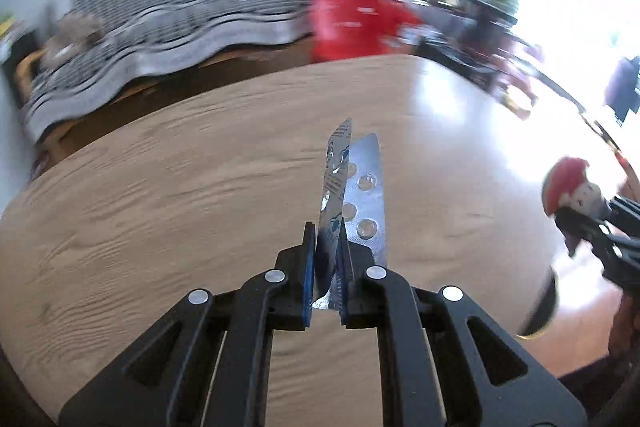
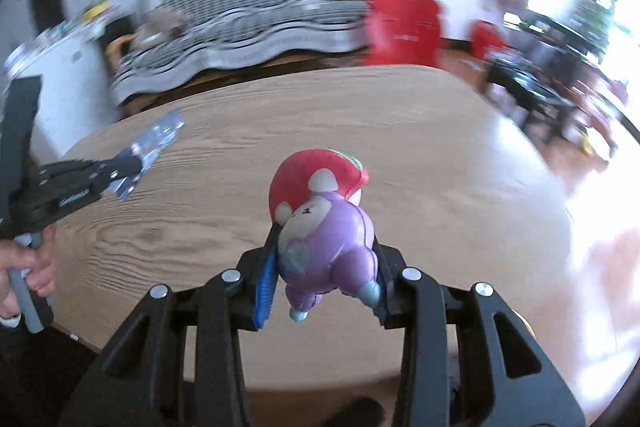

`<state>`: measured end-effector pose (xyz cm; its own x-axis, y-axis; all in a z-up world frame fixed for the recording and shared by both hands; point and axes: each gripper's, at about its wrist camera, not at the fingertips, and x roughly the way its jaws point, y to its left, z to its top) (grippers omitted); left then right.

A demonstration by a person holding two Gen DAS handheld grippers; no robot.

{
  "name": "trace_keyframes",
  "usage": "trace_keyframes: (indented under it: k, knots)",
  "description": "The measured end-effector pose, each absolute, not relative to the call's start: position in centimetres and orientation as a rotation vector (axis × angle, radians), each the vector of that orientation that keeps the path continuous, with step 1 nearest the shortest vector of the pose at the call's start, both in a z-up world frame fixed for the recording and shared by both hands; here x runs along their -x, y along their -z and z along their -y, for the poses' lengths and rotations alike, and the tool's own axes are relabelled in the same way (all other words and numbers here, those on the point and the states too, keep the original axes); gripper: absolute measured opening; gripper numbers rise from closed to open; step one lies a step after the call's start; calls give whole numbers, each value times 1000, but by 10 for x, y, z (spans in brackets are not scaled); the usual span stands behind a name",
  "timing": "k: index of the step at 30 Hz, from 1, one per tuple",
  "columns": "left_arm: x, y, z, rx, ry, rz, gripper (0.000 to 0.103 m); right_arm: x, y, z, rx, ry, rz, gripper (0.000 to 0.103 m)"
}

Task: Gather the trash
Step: 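Carry the toy and blister pack over the black bin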

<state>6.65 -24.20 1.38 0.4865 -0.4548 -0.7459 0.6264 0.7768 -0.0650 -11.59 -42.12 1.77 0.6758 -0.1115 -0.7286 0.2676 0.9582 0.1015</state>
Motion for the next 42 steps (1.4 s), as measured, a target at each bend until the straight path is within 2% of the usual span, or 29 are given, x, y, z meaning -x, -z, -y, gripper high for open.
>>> trace_keyframes:
  k: [9, 15, 26, 42]
  knots:
    - [38, -15, 366, -303, 1022, -787, 8, 251, 0, 547, -381, 526, -777, 38]
    - [96, 7, 422, -354, 1248, -829, 8, 299, 32, 597, -515, 650, -828, 38]
    - [123, 59, 471, -473, 1302, -902, 8, 295, 59, 621, -615, 682, -938, 39]
    - [123, 69, 484, -502, 1258, -916, 8, 295, 59, 619, -617, 672, -962, 40]
